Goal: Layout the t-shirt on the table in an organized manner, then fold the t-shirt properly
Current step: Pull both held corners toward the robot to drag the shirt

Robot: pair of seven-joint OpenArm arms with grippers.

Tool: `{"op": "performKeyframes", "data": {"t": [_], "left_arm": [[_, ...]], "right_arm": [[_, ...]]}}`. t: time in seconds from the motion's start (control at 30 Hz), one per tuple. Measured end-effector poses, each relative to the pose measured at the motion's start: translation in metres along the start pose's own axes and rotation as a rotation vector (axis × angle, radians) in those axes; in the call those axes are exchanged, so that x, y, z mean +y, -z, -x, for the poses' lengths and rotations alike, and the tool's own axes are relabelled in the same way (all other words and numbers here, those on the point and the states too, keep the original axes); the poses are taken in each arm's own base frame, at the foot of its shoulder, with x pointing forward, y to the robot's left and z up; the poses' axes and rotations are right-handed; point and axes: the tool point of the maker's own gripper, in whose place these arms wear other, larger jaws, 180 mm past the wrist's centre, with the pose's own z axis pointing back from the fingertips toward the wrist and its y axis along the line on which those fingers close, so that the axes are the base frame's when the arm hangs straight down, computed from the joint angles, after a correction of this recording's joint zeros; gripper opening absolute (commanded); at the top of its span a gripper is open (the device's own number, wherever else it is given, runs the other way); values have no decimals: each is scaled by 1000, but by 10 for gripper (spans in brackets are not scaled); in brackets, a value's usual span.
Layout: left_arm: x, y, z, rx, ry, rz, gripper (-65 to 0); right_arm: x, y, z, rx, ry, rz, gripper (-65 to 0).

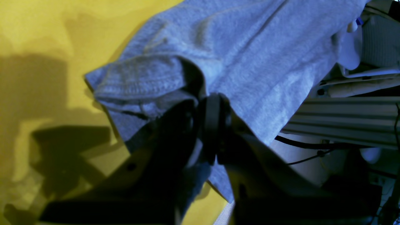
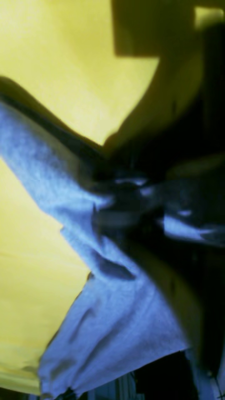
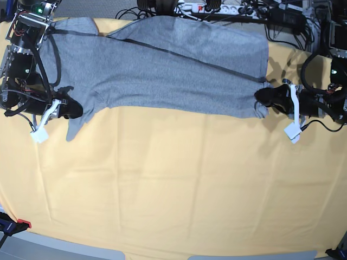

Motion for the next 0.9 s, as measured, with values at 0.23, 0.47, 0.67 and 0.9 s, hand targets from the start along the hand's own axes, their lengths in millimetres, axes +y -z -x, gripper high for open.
{"op": "performKeyframes", "data": {"t": [0.23, 0.47, 0.67, 0.9], "left_arm": [[4, -7, -19, -26, 37, -19, -650], [10, -28, -56, -99, 104, -71, -650], [11, -36, -71, -120, 136, -88, -650], [11, -46, -93, -159, 179, -108, -650]], "right_arm": [[-1, -18, -11, -18, -32, -5, -650], [27, -46, -53, -114, -195, -24, -650], [48, -56, -70, -143, -317, -3, -650], [52, -63, -90, -190, -380, 49, -650]]}}
